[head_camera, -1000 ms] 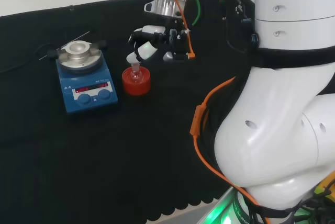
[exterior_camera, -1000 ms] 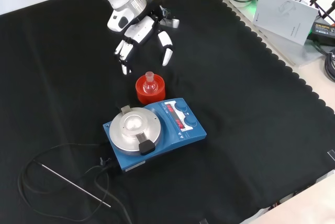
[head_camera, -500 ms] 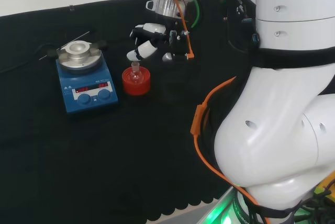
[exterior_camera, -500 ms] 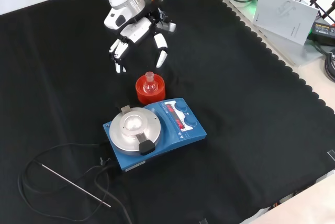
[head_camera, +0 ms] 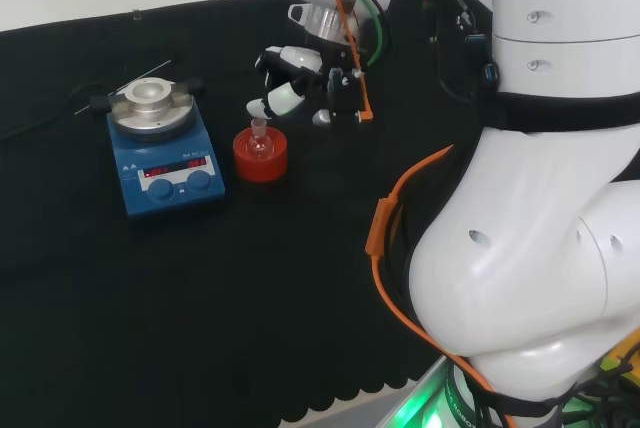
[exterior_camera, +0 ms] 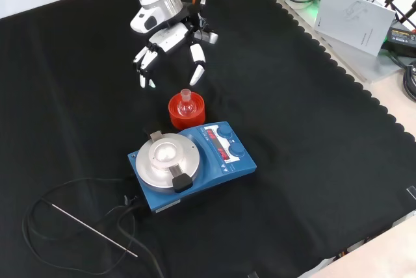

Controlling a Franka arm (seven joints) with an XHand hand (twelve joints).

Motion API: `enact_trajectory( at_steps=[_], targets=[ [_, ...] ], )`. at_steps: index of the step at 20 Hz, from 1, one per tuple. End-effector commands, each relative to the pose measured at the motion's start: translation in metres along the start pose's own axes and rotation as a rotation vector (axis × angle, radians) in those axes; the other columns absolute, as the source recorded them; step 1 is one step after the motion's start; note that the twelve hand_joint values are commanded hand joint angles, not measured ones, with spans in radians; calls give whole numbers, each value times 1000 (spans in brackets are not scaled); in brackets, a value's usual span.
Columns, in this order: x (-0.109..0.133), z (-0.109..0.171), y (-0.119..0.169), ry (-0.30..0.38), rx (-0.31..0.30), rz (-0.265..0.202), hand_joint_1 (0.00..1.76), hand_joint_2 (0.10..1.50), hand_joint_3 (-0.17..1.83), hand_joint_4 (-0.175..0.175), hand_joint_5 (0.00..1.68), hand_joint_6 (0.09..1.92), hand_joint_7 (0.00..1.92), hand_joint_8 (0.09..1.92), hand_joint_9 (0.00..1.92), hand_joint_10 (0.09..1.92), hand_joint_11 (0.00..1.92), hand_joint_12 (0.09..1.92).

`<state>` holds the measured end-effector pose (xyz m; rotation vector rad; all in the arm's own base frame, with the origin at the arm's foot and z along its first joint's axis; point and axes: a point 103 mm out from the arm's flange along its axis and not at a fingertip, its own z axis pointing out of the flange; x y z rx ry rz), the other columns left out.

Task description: Pick up the round-bottom flask.

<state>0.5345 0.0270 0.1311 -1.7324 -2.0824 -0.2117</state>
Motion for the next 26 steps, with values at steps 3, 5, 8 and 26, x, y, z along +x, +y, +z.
enact_trajectory(
  at_steps=[3, 5, 8, 26],
  targets=[
    [2, 16, -6, 3, 53, -27, 708, 437, 809, -143, 160, 733, 442, 1028, 444, 979, 85, 1510],
    [4, 19, -6, -6, 67, -34, 696, 437, 808, -142, 157, 742, 412, 1032, 420, 987, 57, 1519],
    [7, 21, -5, -16, 84, -43, 684, 436, 805, -141, 158, 752, 355, 1039, 394, 1002, 32, 1526],
    [10, 35, -19, -48, 255, -54, 570, 440, 779, -127, 136, 733, 216, 1012, 285, 1021, 0, 1530]
  ],
)
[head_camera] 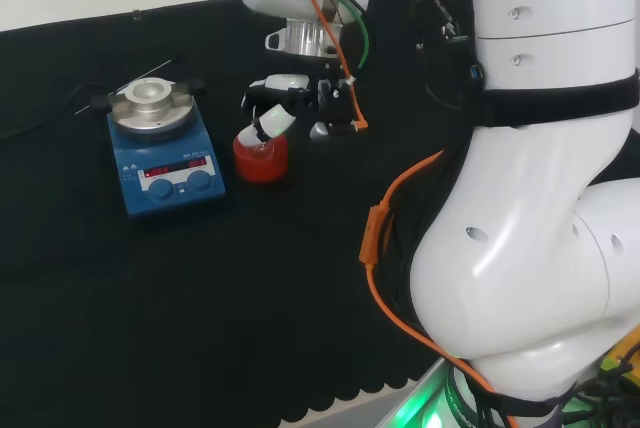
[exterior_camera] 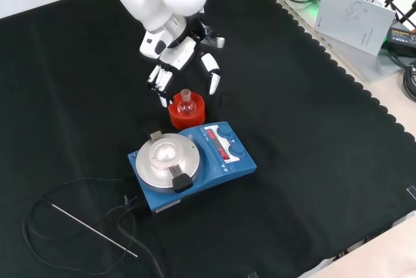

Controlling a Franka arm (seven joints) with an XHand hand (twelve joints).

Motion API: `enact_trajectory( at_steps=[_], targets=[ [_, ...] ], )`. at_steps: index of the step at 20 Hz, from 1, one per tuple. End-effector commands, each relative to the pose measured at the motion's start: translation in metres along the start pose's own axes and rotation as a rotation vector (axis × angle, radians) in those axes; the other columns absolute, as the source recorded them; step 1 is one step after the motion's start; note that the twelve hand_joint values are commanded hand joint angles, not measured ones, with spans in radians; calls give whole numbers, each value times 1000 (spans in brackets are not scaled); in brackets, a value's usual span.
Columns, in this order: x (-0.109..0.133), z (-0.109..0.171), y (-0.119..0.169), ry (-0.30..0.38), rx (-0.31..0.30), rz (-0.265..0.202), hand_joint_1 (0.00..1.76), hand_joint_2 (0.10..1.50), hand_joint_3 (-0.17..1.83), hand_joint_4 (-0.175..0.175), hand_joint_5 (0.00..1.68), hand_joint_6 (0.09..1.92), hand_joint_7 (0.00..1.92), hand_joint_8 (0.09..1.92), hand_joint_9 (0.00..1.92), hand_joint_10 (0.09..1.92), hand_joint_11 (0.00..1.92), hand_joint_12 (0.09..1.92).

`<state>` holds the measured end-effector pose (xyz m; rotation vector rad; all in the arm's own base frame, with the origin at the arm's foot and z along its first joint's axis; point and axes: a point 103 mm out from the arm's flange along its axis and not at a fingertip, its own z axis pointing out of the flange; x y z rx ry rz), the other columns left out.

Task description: Pick up the round-bottom flask.

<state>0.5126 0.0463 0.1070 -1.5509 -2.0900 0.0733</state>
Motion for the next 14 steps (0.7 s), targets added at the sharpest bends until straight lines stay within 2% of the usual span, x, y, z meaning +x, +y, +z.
enact_trajectory(
  at_steps=[1, 5, 14],
  targets=[
    [0, 2, -5, -1, 5, -2, 570, 441, 779, -127, 136, 733, 215, 1012, 284, 1021, 0, 1529],
    [4, -4, -9, -21, -40, -6, 580, 445, 778, -128, 142, 734, 217, 1012, 283, 1023, 0, 1528],
    [3, -1, 3, -77, -18, -13, 649, 446, 775, -141, 191, 772, 306, 1007, 346, 1018, 42, 1532]
  ],
)
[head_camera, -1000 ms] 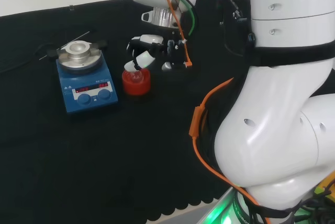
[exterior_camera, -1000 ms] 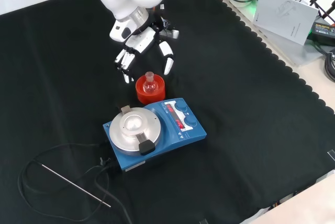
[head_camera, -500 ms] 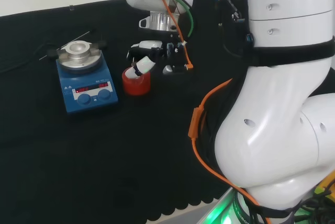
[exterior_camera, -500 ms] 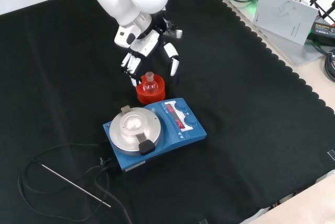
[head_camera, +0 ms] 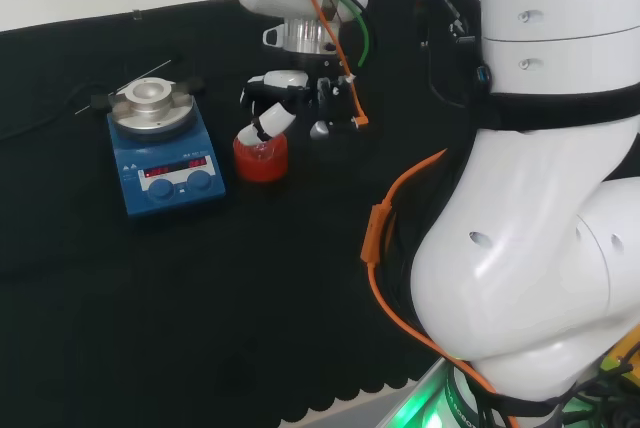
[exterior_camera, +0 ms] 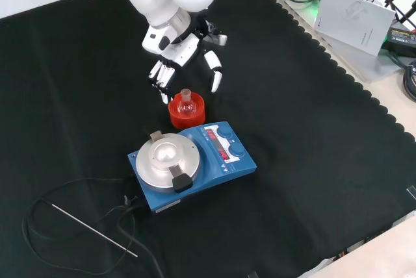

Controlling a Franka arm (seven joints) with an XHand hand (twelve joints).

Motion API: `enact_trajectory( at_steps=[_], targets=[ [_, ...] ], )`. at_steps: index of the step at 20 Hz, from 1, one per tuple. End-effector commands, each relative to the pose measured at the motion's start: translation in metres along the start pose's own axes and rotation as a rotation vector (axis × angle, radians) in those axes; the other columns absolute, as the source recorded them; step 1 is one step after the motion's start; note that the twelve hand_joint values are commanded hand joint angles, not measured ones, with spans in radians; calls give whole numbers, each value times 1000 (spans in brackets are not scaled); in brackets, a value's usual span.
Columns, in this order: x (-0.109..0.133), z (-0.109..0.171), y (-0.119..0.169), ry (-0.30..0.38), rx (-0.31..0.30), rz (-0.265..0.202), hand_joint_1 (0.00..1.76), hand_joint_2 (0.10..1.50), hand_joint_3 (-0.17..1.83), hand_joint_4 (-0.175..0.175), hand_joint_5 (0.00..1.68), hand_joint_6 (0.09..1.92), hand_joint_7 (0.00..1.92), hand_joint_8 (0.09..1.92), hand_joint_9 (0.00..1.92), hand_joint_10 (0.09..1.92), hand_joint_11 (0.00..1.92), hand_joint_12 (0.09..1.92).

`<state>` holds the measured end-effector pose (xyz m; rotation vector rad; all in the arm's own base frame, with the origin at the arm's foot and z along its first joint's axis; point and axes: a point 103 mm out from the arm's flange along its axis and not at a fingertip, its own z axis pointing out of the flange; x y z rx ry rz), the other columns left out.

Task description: Pick up the round-bottom flask.

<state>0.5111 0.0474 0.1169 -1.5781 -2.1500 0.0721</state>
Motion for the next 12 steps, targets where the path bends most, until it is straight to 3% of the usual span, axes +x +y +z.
enact_trajectory(
  at_steps=[1, 12],
  targets=[
    [-2, 9, 9, -24, 25, -8, 651, 445, 776, -142, 192, 778, 310, 1005, 349, 1015, 48, 1529],
    [-11, 14, 20, -62, 46, -32, 647, 441, 779, -141, 187, 797, 319, 999, 357, 1008, 63, 1522]
  ],
)
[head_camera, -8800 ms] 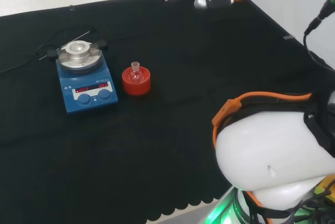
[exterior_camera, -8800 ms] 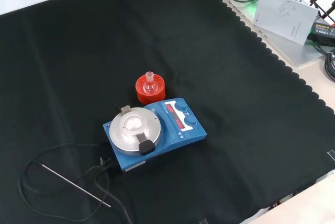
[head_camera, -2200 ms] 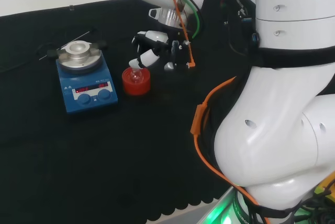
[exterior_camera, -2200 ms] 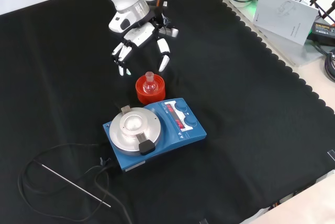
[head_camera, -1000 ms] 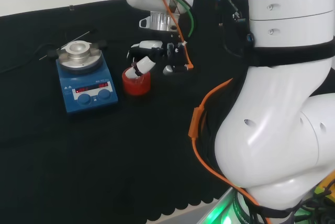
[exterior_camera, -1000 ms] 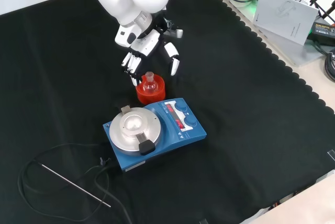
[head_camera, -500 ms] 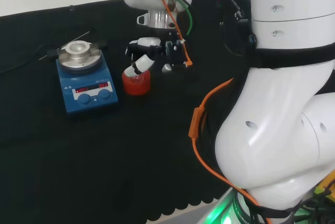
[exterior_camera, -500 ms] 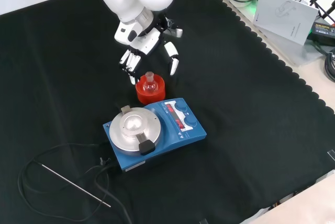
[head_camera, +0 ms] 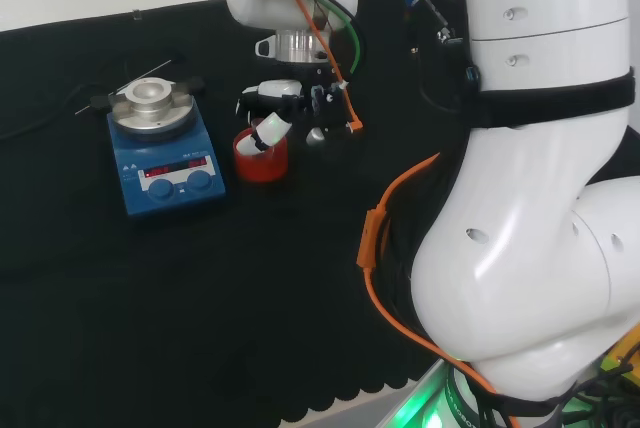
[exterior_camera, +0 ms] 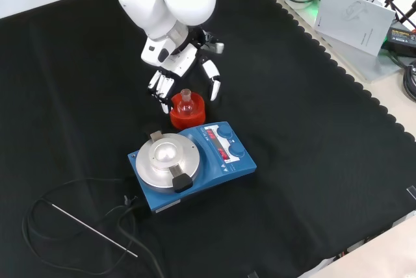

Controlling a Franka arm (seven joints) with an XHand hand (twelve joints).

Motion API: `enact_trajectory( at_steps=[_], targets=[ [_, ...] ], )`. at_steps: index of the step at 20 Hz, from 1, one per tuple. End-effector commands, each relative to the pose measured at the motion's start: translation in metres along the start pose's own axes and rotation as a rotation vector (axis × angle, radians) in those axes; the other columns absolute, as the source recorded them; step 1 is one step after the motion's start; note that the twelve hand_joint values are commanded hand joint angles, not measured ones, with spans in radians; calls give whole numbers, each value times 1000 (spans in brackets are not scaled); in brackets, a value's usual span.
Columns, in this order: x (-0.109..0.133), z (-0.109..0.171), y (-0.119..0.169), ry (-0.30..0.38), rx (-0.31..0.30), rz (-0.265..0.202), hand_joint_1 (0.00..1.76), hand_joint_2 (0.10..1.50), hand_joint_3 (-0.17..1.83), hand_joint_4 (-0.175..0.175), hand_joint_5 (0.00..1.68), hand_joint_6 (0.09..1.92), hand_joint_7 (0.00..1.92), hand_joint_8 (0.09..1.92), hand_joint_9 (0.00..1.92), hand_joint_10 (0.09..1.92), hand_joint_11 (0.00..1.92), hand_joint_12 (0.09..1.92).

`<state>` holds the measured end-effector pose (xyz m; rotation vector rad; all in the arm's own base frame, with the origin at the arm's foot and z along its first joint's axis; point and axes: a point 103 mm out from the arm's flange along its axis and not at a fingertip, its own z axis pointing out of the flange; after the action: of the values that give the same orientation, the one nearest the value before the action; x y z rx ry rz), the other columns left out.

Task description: Pick up the round-bottom flask.

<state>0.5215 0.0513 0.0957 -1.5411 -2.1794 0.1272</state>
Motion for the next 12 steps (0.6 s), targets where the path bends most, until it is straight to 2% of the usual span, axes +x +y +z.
enact_trajectory(
  at_steps=[1, 12],
  targets=[
    [-9, -5, 1, -32, 9, -1, 647, 441, 779, -141, 187, 799, 320, 999, 359, 1008, 66, 1522],
    [-18, -13, -2, -93, 11, 6, 655, 441, 783, -145, 217, 835, 339, 1001, 381, 1008, 125, 1514]
  ],
)
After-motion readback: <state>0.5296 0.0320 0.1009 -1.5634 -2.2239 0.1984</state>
